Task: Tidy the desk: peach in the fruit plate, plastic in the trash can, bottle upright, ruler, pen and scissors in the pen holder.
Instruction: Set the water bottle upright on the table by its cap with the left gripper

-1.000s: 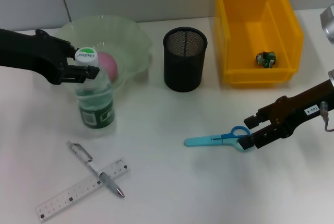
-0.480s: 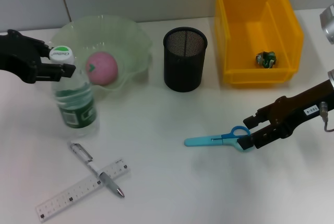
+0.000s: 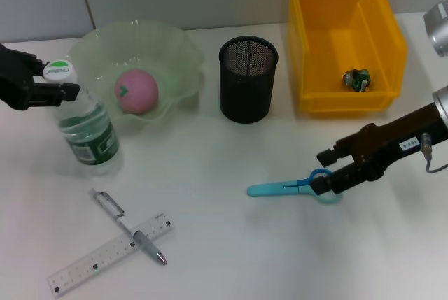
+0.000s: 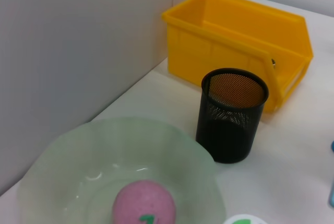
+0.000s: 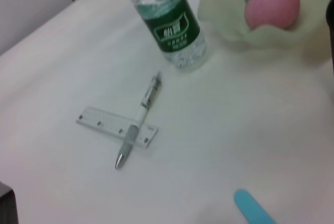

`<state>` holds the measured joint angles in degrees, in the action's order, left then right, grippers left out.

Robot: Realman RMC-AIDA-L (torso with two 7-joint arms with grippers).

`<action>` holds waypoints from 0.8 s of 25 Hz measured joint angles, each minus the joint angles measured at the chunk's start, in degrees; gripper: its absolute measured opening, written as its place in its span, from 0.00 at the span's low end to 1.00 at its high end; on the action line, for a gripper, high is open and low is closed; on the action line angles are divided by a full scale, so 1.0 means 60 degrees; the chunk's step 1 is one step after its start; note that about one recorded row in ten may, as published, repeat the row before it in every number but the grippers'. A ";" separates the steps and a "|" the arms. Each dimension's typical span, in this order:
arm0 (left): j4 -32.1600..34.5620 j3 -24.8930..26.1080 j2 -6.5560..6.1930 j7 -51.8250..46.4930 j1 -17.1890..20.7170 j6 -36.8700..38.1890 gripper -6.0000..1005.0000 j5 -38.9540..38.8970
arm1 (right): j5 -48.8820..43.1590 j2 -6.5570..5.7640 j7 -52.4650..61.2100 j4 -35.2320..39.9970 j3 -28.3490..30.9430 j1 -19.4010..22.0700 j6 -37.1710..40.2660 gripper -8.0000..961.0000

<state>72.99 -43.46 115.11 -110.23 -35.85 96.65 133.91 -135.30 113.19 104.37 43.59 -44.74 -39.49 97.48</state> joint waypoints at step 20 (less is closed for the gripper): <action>-0.0075 0.0243 -0.0023 0.0003 0.0155 -0.0210 0.47 0.0007 | 0.1737 0.0411 -0.2551 -0.0430 0.0499 0.1016 -0.0892 0.80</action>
<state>72.54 -42.01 114.97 -110.21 -34.92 95.39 133.95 -124.87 115.65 89.07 41.01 -41.74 -33.40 92.13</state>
